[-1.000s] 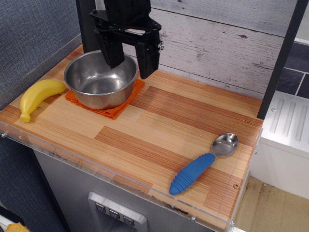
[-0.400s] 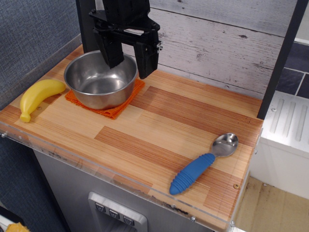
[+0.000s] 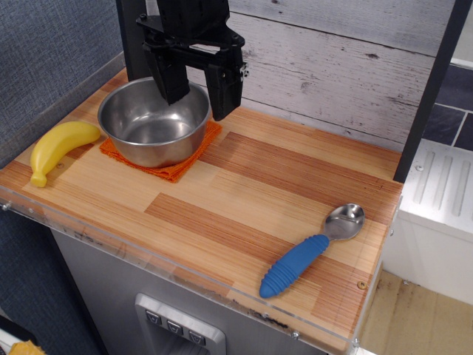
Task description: Put the bowl on the orange cloth
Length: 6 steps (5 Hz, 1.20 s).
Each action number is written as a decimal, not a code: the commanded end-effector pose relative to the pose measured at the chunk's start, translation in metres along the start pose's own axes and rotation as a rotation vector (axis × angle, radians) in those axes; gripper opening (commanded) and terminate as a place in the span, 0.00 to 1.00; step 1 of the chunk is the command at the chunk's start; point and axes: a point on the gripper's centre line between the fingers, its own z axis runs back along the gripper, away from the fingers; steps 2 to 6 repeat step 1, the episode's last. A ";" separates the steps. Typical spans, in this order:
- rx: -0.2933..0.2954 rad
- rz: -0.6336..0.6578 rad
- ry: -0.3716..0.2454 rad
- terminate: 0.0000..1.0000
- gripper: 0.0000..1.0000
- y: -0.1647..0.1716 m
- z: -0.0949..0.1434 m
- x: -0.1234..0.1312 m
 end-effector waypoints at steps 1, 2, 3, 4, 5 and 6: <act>0.013 -0.002 -0.042 1.00 1.00 -0.002 0.012 0.003; 0.013 -0.002 -0.042 1.00 1.00 -0.002 0.012 0.003; 0.013 -0.002 -0.042 1.00 1.00 -0.002 0.012 0.003; 0.013 -0.002 -0.042 1.00 1.00 -0.002 0.012 0.003; 0.013 -0.002 -0.042 1.00 1.00 -0.002 0.012 0.003; 0.013 -0.002 -0.042 1.00 1.00 -0.002 0.012 0.003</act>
